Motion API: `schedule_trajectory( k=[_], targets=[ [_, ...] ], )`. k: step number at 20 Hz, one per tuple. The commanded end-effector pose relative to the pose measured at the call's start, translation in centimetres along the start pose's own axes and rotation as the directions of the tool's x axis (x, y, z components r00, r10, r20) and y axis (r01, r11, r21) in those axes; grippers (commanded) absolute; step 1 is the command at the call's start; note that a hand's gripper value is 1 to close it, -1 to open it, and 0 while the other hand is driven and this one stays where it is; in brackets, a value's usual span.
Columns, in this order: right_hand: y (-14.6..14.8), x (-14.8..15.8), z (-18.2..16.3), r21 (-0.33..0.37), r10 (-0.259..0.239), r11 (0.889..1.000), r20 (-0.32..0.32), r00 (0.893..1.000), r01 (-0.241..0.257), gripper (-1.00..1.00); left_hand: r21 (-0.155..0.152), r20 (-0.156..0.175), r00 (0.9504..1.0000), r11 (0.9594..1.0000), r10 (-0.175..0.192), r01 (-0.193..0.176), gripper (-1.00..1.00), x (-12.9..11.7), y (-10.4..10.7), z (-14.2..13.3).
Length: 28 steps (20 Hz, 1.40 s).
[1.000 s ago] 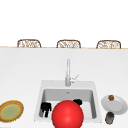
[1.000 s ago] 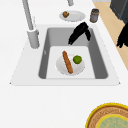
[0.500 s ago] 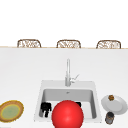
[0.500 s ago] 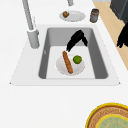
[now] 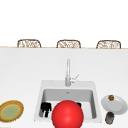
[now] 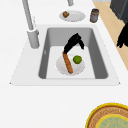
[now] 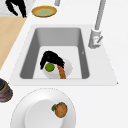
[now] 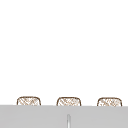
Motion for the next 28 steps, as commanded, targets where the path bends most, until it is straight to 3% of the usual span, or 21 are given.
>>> schedule_trajectory(
  k=[1,10,16,25,28],
  targets=[
    [0.6,0.3,-0.6,0.004,0.013,1.000,-0.006,1.000,-0.013,-1.00,0.000,0.000,1.0000,1.0000,0.000,0.000,0.00,0.0,0.0,0.0],
    [1.6,-0.3,-3.0,0.024,0.013,1.000,0.016,1.000,-0.013,-1.00,0.000,0.000,1.0000,1.0000,0.000,0.000,0.00,0.0,0.0,0.0],
    [2.2,-0.9,-5.7,0.087,-0.002,0.996,0.018,1.000,0.000,-1.00,0.000,0.000,1.0000,1.0000,0.000,0.000,0.00,0.0,0.0,0.0],
    [3.7,-2.1,-10.7,0.105,-0.003,0.994,0.020,1.000,0.001,-1.00,0.000,0.000,1.0000,1.0000,0.000,0.000,0.00,0.0,0.0,0.0],
    [2.7,-2.5,-11.2,0.137,-0.025,0.990,0.032,0.999,0.020,-1.00,0.000,0.000,1.0000,1.0000,0.000,0.000,0.00,0.0,0.0,0.0]
  ],
)
